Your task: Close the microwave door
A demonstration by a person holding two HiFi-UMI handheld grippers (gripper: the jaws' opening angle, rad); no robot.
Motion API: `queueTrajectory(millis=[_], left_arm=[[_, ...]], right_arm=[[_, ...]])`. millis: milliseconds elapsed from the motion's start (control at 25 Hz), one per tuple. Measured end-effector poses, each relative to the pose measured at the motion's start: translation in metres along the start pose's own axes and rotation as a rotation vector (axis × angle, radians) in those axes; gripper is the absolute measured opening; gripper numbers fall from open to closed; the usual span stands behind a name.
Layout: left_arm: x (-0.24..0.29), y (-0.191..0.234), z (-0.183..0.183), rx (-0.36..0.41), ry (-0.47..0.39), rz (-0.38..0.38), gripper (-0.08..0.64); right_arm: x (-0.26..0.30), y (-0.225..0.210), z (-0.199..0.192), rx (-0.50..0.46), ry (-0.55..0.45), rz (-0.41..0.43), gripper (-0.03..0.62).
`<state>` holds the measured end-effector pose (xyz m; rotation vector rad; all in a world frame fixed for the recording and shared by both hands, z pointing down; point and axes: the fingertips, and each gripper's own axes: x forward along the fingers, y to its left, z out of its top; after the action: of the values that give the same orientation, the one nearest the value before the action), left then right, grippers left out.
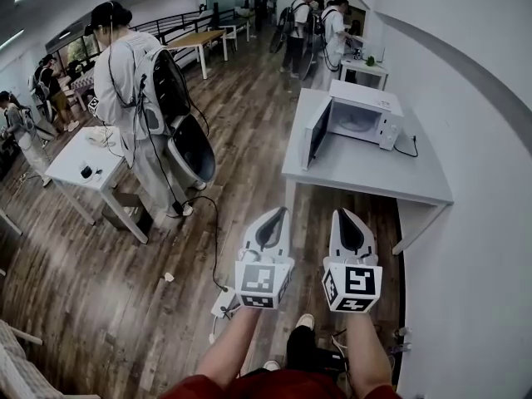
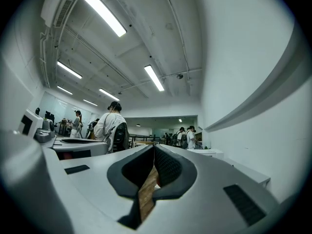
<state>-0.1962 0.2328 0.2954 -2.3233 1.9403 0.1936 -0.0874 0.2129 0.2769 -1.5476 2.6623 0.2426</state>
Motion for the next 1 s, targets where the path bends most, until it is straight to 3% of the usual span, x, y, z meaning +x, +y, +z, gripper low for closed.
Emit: queueTrajectory(millis=[600, 1000], left_arm=[[0.182, 0.011, -0.021, 0.025, -0.003, 0.042, 0.028], [0.263, 0.012, -0.041, 0.027, 0.007, 0.053, 0.028]], right_arm=[[0.151, -0.113, -0.026, 0.035, -0.028, 0.038, 0.026], [0.213, -0.164, -0.048, 0.054, -0.018, 0.042, 0.026]])
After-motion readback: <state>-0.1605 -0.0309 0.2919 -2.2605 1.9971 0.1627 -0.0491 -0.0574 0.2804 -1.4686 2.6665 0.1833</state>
